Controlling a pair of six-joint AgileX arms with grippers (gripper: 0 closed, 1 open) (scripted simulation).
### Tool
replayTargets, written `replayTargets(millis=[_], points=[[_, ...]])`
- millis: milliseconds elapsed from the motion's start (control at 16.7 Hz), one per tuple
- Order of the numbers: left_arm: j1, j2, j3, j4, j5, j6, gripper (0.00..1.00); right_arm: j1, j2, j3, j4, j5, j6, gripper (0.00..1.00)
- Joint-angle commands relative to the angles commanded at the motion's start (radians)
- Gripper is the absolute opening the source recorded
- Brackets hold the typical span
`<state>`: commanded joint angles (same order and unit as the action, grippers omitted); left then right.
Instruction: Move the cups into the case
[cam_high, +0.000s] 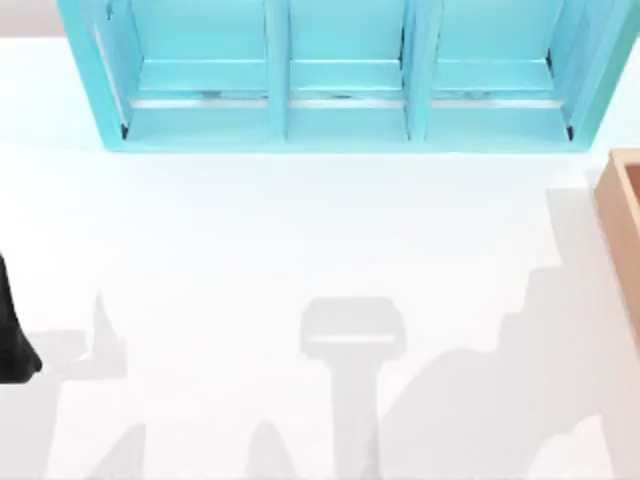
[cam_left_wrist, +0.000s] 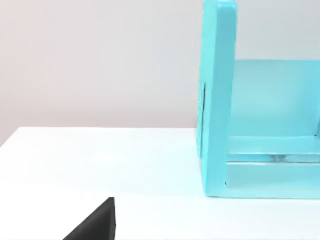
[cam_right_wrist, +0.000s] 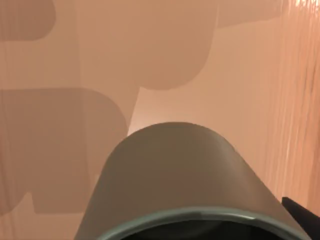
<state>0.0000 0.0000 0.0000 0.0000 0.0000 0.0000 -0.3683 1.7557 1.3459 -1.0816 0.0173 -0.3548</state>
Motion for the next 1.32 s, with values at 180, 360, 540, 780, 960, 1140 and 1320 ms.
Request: replayTargets(millis=[180,360,540,780,960,1140,1320], points=[[0.000,0.000,0.000,0.000,0.000,0.000,1.00,0.001,-0.001,-0.006,0.006,0.000,0.001,0.00],[0.000,0.000,0.000,0.000,0.000,0.000,1.00,0.001,-0.001,-0.006,0.006,0.000,0.001,0.15],[0.000,0.000,0.000,0.000,0.000,0.000,1.00,0.001,-0.001,-0.006,0.006,0.000,0.001,0.38],[0.000,0.000,0.000,0.000,0.000,0.000,1.00,0.001,-0.001,-0.006,0.006,0.000,0.001,0.68],[0.000,0.000,0.000,0.000,0.000,0.000,1.00,0.001,-0.001,-0.006,0.006,0.000,0.001,0.90],[0.000,0.000,0.000,0.000,0.000,0.000,1.00,0.001,-0.001,-0.006,0.006,0.000,0.001,1.00],[0.000,0.000,0.000,0.000,0.000,0.000,1.00,0.001,-0.001,-0.006,0.006,0.000,0.001,1.00]])
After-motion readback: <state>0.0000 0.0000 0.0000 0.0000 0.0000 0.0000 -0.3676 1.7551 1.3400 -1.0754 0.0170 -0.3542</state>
